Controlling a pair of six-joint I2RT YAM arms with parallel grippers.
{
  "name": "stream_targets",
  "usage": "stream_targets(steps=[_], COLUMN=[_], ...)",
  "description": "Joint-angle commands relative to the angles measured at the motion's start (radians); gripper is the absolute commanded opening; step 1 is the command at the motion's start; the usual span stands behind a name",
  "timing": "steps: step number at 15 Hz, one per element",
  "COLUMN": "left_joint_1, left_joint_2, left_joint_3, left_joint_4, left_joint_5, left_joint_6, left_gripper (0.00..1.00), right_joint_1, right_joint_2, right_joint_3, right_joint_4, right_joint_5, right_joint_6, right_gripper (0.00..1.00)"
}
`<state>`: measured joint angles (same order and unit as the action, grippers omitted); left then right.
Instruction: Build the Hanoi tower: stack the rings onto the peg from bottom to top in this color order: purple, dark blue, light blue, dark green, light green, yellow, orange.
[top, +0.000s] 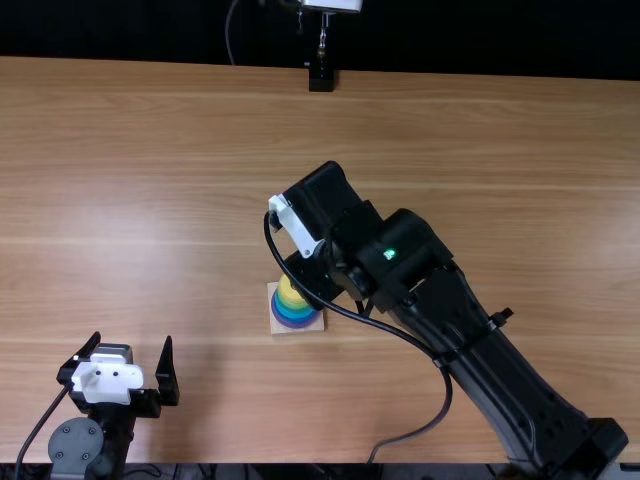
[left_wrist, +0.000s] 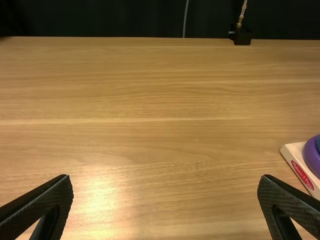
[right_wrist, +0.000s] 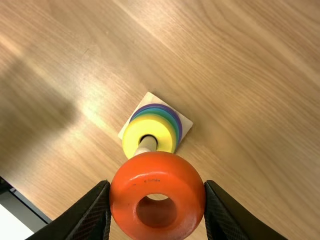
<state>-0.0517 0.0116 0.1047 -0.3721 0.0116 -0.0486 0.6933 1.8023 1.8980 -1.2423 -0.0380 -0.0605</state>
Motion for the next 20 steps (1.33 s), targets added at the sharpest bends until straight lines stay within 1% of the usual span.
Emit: stream_targets(steps=[1,7,20], left_joint_1=[0.004,0.004,0.004], left_joint_2=[-0.012,-0.012,-0.012], left_joint_3=[-0.105,-0.105,-0.105], left_joint_4=[-0.083,-0.083,-0.083], left_joint_5=[0.012,0.012,0.012], left_joint_6=[0.014,0.014,0.014], left_gripper=[1.0,1.0,1.0], right_joint_1=[0.008,0.034,0.032], right_joint_2=[0.023,0.054,0.101], right_joint_3=[0.03,0.032,0.016], right_joint_4=[-0.001,0.004,0.002], right_joint_5=[-0.006,-0.008,-0.006], right_joint_6=[0.003,0.005,0.009], right_gripper=[0.0,0.0,0.0])
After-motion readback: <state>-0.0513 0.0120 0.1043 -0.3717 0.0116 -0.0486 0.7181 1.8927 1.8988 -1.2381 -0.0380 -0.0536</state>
